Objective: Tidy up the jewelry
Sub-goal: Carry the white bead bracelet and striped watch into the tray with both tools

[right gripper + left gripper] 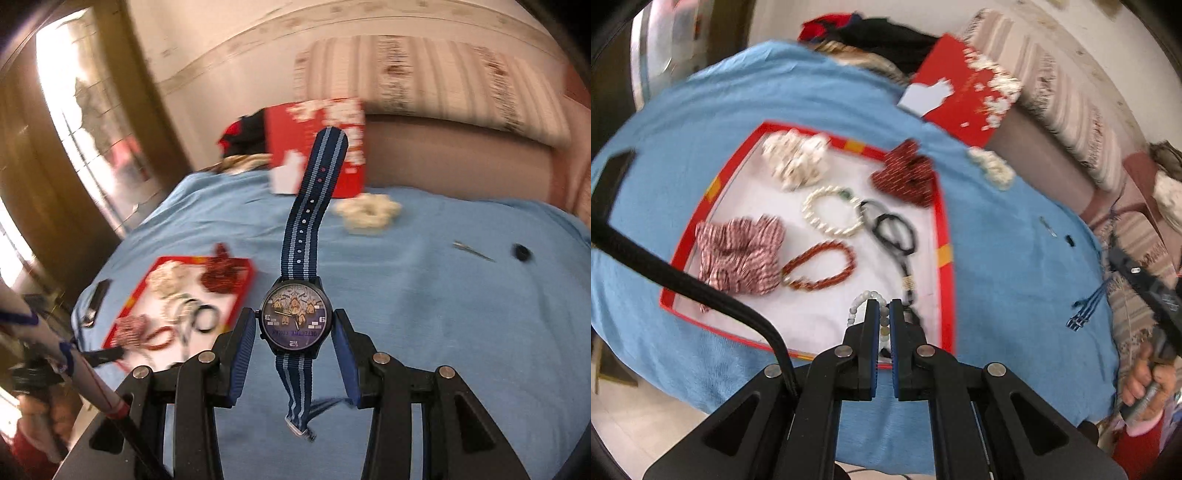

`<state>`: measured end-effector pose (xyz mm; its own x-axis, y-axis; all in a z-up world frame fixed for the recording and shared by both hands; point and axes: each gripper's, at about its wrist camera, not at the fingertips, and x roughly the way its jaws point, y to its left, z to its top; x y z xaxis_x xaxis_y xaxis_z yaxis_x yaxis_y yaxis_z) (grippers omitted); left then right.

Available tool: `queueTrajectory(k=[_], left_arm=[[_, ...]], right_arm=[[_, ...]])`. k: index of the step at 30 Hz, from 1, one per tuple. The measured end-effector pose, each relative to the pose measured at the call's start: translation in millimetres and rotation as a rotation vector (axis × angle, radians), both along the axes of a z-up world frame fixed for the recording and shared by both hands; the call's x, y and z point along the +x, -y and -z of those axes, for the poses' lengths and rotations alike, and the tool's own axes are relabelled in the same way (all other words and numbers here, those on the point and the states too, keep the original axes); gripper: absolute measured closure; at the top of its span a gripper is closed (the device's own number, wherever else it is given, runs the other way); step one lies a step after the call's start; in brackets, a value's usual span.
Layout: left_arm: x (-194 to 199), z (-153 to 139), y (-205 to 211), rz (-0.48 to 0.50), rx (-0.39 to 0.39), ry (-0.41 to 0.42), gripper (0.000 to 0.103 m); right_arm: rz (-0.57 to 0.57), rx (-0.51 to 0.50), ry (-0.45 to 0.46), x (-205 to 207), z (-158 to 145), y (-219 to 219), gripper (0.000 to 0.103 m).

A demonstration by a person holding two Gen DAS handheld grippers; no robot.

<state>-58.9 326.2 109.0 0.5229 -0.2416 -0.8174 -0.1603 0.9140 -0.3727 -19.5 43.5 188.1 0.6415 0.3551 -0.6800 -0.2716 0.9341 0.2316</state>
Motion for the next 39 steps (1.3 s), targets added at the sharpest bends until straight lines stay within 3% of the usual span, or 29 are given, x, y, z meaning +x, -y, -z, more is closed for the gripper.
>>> queueTrajectory(k=[6, 11, 16, 20, 25, 33, 39], left_arm=[[9, 34, -22, -0.041, -0.039, -0.046, 0.098], [14, 42, -31, -0.068, 0.022, -0.044, 0.098], [9, 41, -44, -0.102, 0.012, -0.021, 0.098], [-6, 27, -54, -0.108, -0.021, 0.029, 0.098], [-28, 10, -64, -0.131, -0.041, 0.081, 0.086], [-59, -2, -78, -0.227, 0.032, 0.118, 0.074], [-67, 0, -85, -0.255, 0.06, 0.116, 0.073]], right_arm=[[-0.126, -0.015, 0.002, 14, -4, -78, 0.058], [-0.216, -0.022, -0.014, 29, 3, -138, 0.058], [-0.289, -0.025, -0.063, 34, 22, -185, 0.058], [-0.327, -0.016, -0.095, 32, 34, -205, 0.057], [-0.354, 0.02, -0.153, 24, 42, -214, 0.057], [-0.336, -0.036, -0.238, 29, 79, -234, 0.057], [-0.275, -0.115, -0.267, 51, 110, -248, 0.058]])
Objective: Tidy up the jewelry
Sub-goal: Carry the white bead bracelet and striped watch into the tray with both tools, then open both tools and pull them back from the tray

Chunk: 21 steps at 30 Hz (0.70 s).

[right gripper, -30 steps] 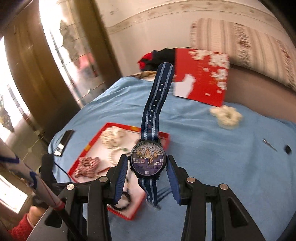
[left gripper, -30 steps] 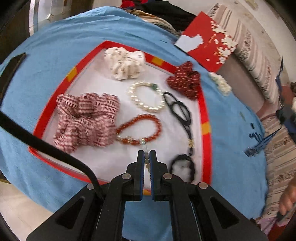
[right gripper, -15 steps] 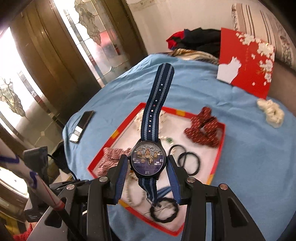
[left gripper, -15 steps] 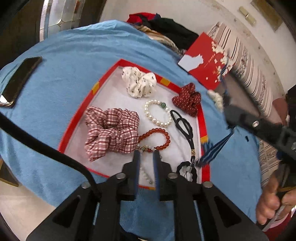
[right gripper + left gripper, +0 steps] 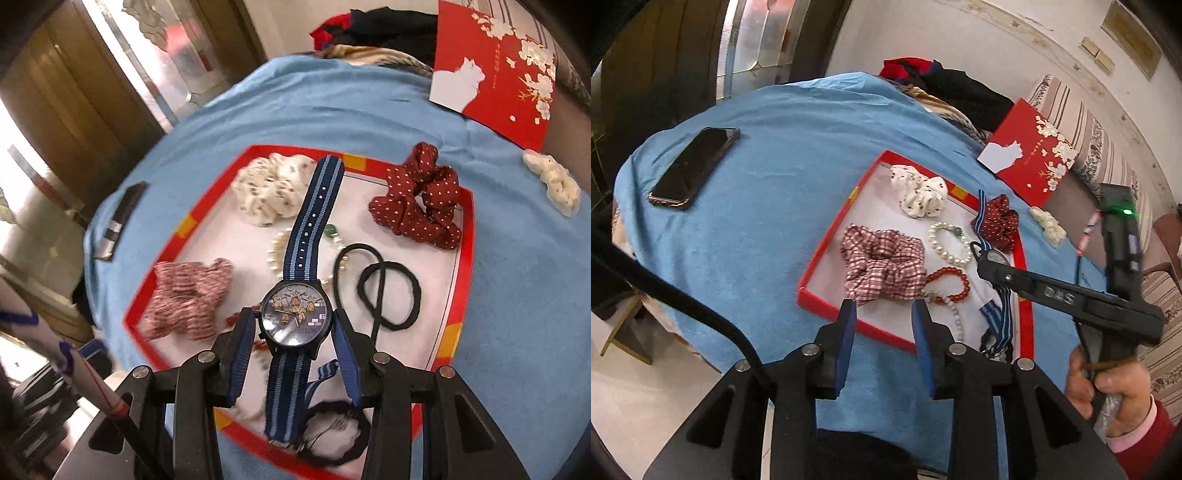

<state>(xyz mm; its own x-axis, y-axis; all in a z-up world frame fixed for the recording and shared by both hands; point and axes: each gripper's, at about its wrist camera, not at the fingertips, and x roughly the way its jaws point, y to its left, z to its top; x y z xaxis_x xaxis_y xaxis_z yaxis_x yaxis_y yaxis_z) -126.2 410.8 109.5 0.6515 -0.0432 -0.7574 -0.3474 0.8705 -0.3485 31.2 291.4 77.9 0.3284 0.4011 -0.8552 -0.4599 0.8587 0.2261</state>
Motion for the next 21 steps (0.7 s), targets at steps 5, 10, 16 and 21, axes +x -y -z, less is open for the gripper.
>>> queueTrajectory(k=[5, 10, 16, 21], left_arm=[[-5, 3, -4, -0.015, 0.01, 0.0, 0.073], [-7, 5, -5, -0.03, 0.006, 0.0, 0.072], [-12, 2, -2, -0.049, 0.035, 0.008, 0.065], [-17, -5, 0, -0.064, 0.052, 0.022, 0.061]], right_arm=[[0.007, -0.035, 0.026, 7, 5, -8, 0.058], [-0.018, -0.13, 0.086, 13, 11, -25, 0.057], [0.045, -0.17, 0.095, 25, 19, -19, 0.053], [0.074, -0.038, 0.053, 30, 5, 0, 0.045]])
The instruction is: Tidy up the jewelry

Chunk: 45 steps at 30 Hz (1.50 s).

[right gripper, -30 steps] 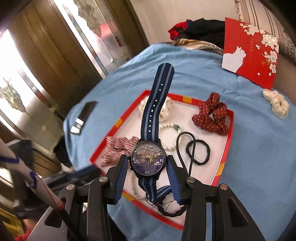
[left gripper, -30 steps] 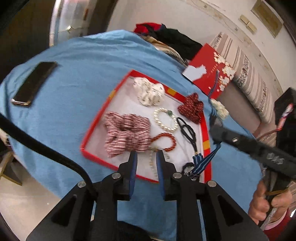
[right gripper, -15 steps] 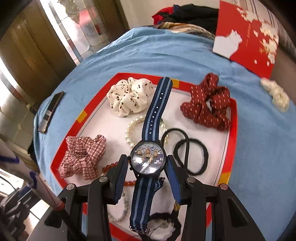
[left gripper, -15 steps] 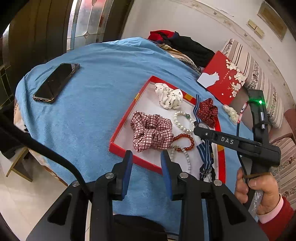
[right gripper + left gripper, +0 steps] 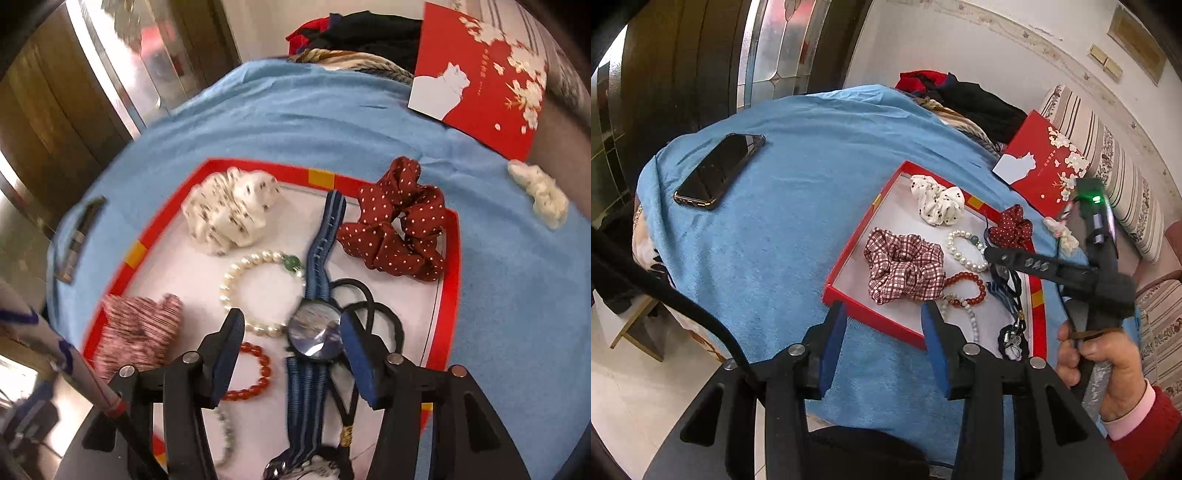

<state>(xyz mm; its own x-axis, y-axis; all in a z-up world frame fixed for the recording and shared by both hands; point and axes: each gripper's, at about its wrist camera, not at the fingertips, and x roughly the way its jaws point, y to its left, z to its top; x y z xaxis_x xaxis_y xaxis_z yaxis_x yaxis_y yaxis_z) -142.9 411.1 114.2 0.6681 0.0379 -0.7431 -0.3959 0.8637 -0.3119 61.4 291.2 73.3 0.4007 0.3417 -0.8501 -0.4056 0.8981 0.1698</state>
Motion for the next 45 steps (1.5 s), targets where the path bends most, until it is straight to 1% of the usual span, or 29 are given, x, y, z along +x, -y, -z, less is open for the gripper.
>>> queueTrajectory(k=[4, 6, 7, 8, 9, 10, 12, 13, 15, 16, 17, 18, 20, 23, 25, 26, 29, 31, 33, 37, 39, 42, 45], left_arm=[[-5, -10, 4, -0.014, 0.038, 0.021, 0.056], [-10, -17, 7, -0.03, 0.066, 0.039, 0.051], [-11, -21, 9, -0.038, 0.081, 0.044, 0.051], [-14, -25, 11, -0.052, 0.112, 0.051, 0.049], [-16, -29, 13, -0.059, 0.138, 0.057, 0.046], [-18, -35, 17, -0.073, 0.18, 0.064, 0.043], [-26, -47, 25, -0.114, 0.262, 0.096, 0.03], [-29, -52, 27, -0.13, 0.292, 0.113, 0.027], [-37, -67, 35, -0.171, 0.37, 0.155, 0.011], [-42, -76, 41, -0.193, 0.416, 0.184, 0.008], [-46, -84, 47, -0.208, 0.452, 0.208, 0.003], [-49, -89, 51, -0.219, 0.479, 0.223, 0.0], [-55, -103, 61, -0.252, 0.545, 0.256, 0.0], [-63, -120, 78, -0.277, 0.61, 0.299, 0.0], [-67, -128, 86, -0.256, 0.599, 0.337, 0.0], [-69, -131, 90, -0.245, 0.58, 0.35, 0.0], [-71, -133, 99, -0.214, 0.512, 0.352, 0.0], [-67, -130, 108, -0.168, 0.452, 0.311, 0.0], [-58, -121, 117, -0.114, 0.397, 0.236, 0.0], [-49, -96, 140, -0.028, 0.32, 0.133, 0.0], [-43, -85, 154, 0.003, 0.33, 0.088, 0.0], [-36, -74, 175, 0.038, 0.397, 0.049, 0.0], [-33, -66, 187, 0.064, 0.422, 0.026, 0.0]], right_arm=[[0.014, 0.116, 0.023, -5, -33, 18, 0.043], [0.021, 0.14, 0.048, -10, -48, 28, 0.041], [0.027, 0.143, 0.064, -15, -55, 35, 0.04], [0.03, 0.143, 0.075, -19, -60, 40, 0.04], [0.032, 0.143, 0.086, -24, -64, 45, 0.04], [0.037, 0.135, 0.098, -32, -68, 51, 0.04], [0.043, 0.114, 0.118, -44, -71, 62, 0.04], [0.043, 0.101, 0.13, -53, -73, 68, 0.039], [0.044, 0.071, 0.158, -69, -75, 80, 0.039], [0.048, 0.054, 0.173, -79, -75, 87, 0.039], [0.054, 0.05, 0.18, -86, -76, 92, 0.039], [0.06, 0.051, 0.183, -92, -76, 98, 0.039], [0.079, 0.063, 0.185, -108, -78, 114, 0.038], [0.105, 0.069, 0.193, -127, -81, 130, 0.038], [0.116, 0.069, 0.201, -137, -81, 138, 0.037], [0.124, 0.068, 0.208, -145, -82, 143, 0.037], [0.148, 0.06, 0.227, -162, -83, 154, 0.036], [0.162, 0.054, 0.239, -170, -84, 161, 0.034], [0.177, 0.046, 0.247, -178, -83, 168, 0.033], [0.199, 0.034, 0.239, -183, -75, 181, 0.032], [0.212, 0.031, 0.23, -184, -70, 187, 0.032], [0.226, 0.018, 0.221, -184, -64, 194, 0.032], [0.235, -0.001, 0.219, -183, -60, 198, 0.032]])
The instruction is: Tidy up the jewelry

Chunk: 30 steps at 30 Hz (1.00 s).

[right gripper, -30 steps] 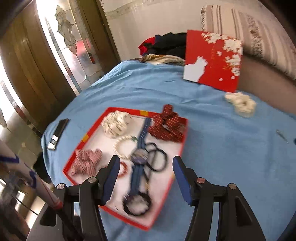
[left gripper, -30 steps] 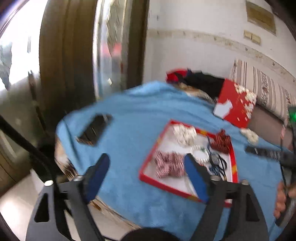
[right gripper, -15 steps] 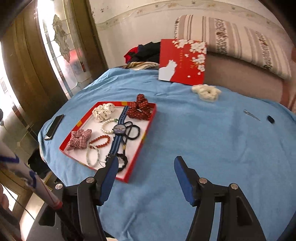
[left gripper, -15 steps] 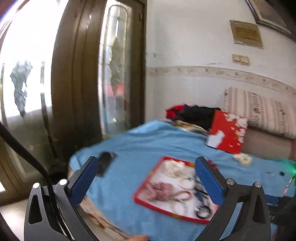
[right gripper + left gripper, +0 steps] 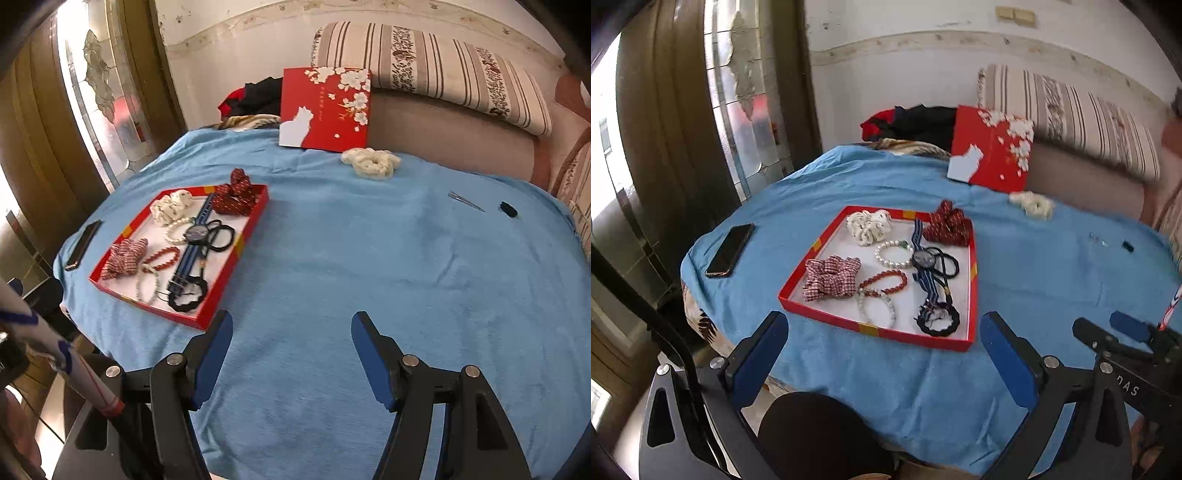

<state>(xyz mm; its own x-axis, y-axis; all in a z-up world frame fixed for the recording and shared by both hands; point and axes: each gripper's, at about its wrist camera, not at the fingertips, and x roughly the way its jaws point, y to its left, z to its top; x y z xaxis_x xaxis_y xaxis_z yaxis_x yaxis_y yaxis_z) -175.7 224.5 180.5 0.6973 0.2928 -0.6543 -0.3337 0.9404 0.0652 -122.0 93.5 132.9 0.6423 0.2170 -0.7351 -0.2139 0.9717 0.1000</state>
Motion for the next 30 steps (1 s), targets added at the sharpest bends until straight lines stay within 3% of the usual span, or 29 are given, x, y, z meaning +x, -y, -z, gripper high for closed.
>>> queueTrajectory(k=[10, 30], left_arm=[[18, 24, -4, 0.005, -0.029, -0.117, 0.0], [22, 42, -34, -0.023, -0.109, -0.17, 0.0]], right_arm=[[0.017, -0.023, -0.037, 6, 12, 1, 0.031], [-0.026, -0.097, -0.054, 3, 20, -33, 0.029]])
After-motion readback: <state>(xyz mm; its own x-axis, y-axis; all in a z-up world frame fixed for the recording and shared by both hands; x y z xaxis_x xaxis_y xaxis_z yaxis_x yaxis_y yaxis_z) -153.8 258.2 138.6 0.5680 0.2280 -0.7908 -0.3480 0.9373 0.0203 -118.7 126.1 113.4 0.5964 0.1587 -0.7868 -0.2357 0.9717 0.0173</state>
